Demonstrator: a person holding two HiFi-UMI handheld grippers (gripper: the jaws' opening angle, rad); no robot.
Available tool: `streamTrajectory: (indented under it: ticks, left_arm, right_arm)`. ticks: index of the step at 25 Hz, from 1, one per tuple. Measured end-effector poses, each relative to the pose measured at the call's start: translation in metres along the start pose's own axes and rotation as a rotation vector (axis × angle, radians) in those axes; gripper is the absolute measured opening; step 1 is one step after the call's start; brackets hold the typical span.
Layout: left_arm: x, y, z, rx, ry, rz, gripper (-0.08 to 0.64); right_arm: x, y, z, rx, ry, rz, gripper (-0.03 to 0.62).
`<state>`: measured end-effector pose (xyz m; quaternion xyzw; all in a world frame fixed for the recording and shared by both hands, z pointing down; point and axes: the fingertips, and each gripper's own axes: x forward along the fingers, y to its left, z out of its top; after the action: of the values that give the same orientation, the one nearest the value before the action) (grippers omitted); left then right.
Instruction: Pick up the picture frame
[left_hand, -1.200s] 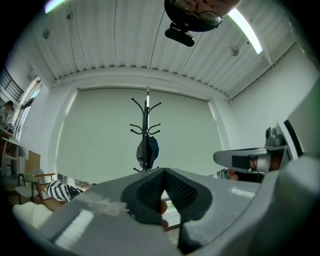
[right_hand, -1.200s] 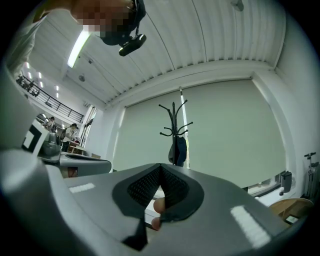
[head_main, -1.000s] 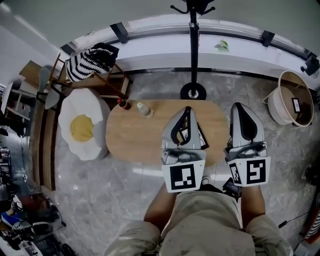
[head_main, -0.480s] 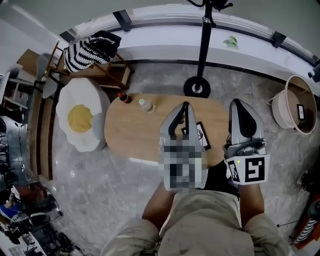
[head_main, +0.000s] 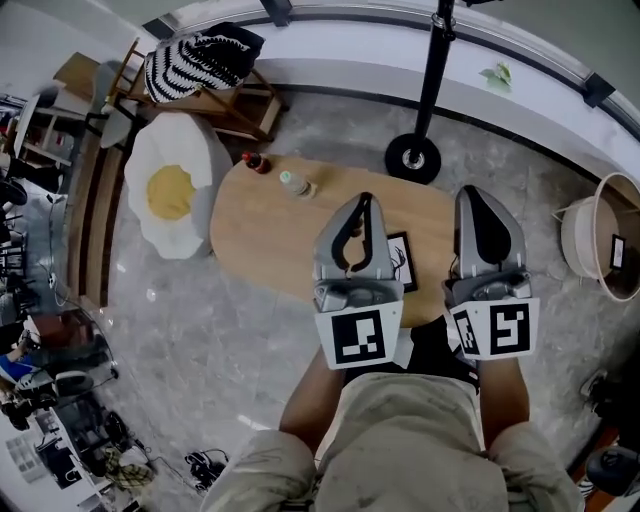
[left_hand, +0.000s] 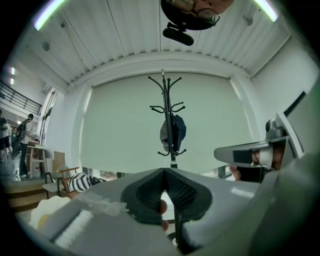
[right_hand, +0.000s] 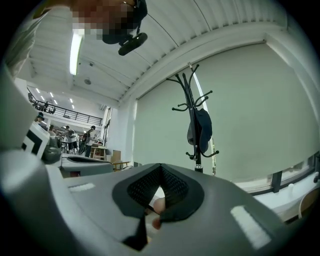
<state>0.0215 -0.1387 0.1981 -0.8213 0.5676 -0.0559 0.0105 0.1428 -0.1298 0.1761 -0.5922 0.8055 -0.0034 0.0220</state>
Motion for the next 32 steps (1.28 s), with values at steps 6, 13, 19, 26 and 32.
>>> streamTrajectory:
  ticks: [6,13,19,26,32]
  left_arm:
    - [0.007,0.006,-0.032,-0.015,0.059,0.046,0.005]
    - [0.006,0.018,-0.085,-0.060,0.140,0.077,0.005]
    - [0.008,0.018,-0.147,-0.133,0.226,0.078,0.005]
    - [0.000,0.009,-0.229,-0.164,0.355,0.086,0.005]
    - [-0.008,-0.006,-0.303,-0.150,0.484,0.061,0.006]
  right_arm:
    - [0.012,-0.003,-0.044,0.046,0.081,0.035,0.003]
    - [0.017,0.008,-0.104,0.085,0.193,0.046,0.003]
    - [0.016,0.015,-0.172,0.124,0.318,0.056,0.003]
    - [0.006,0.017,-0.245,0.150,0.440,0.053,0.003]
    - [-0.004,0.021,-0.309,0.163,0.550,0.060,0.003]
